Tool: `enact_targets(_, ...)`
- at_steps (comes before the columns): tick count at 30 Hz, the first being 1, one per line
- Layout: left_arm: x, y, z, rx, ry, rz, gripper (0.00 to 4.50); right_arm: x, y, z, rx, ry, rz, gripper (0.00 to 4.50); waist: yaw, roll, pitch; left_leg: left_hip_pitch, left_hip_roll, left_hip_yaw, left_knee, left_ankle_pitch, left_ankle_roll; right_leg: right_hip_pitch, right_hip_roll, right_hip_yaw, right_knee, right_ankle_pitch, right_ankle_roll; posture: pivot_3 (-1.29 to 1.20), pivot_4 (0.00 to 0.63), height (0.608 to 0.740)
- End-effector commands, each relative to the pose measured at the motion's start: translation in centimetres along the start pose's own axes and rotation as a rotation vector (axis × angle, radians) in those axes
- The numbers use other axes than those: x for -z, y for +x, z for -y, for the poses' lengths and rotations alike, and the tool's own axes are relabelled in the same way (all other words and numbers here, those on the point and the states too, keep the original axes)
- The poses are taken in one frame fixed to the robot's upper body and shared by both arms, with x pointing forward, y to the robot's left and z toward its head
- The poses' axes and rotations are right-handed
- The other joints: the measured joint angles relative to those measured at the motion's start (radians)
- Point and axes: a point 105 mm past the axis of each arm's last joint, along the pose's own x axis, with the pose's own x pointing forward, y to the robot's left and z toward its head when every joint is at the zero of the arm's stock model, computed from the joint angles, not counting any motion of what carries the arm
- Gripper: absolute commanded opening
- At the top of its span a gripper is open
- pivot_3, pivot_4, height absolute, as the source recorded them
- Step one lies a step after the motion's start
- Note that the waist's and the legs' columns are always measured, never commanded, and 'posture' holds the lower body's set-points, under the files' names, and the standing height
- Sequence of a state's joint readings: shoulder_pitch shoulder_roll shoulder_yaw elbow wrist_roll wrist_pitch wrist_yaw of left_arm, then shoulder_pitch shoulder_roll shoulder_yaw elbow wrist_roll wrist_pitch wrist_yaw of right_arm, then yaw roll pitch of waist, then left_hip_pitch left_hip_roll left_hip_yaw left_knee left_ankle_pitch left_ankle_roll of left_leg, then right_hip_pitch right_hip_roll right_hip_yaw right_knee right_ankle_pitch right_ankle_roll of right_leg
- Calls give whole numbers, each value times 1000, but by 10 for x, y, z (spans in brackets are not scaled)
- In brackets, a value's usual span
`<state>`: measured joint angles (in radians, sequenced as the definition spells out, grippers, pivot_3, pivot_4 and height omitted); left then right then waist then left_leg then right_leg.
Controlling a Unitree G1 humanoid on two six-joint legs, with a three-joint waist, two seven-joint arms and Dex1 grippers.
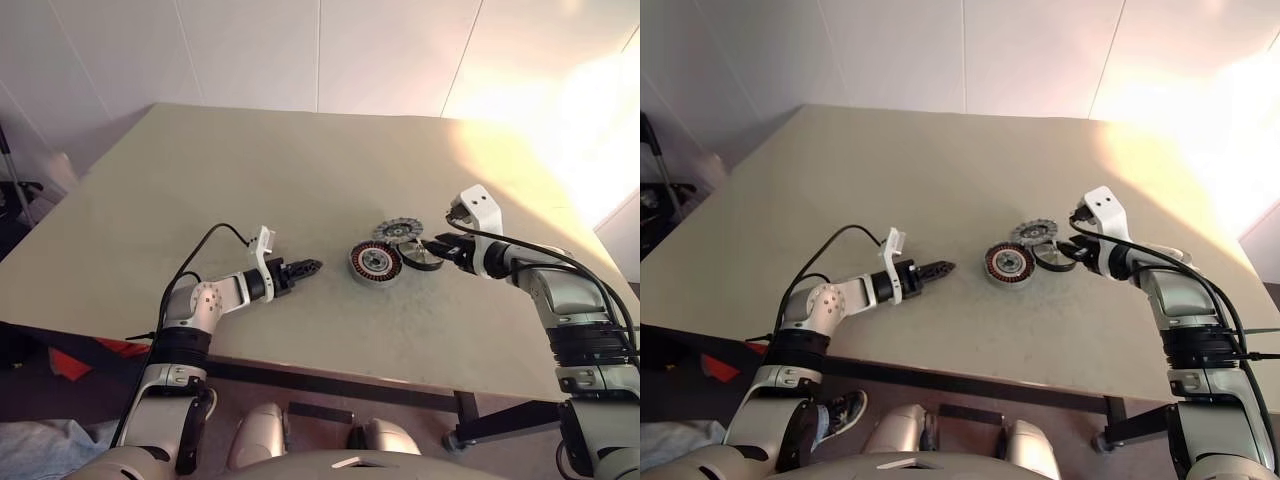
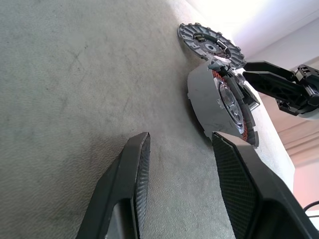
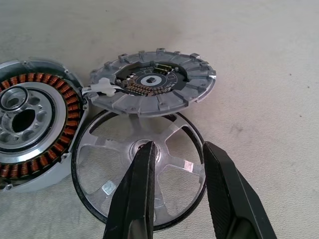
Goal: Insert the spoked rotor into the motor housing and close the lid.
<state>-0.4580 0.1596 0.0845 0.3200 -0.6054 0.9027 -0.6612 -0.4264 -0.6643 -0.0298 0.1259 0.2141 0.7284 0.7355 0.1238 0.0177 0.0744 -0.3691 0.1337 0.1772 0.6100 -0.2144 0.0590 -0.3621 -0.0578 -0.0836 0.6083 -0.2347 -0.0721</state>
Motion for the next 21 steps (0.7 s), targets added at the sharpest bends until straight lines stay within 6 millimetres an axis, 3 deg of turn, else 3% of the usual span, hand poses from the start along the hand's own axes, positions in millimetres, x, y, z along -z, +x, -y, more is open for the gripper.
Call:
enact_targets(1, -3, -2, 0, -9, 19, 3, 2102, -25, -7, -5, -15, -33, 80, 1648, 0, 0, 0, 0, 0, 0, 0, 0, 0, 0, 0, 0, 0, 0, 0, 0, 0, 740)
enact_targets(6, -2, -2, 0, -8, 19, 2, 2102, -28, -8, -10, -28, -36, 86, 1648, 0, 0, 0, 0, 0, 0, 0, 0, 0, 0, 0, 0, 0, 0, 0, 0, 0, 740)
enact_targets(21, -3, -3, -2, -17, 18, 6, 2102, 1, 5, -13, -40, 37, 12, 1648, 0, 0, 0, 0, 0, 0, 0, 0, 0, 0, 0, 0, 0, 0, 0, 0, 0, 740)
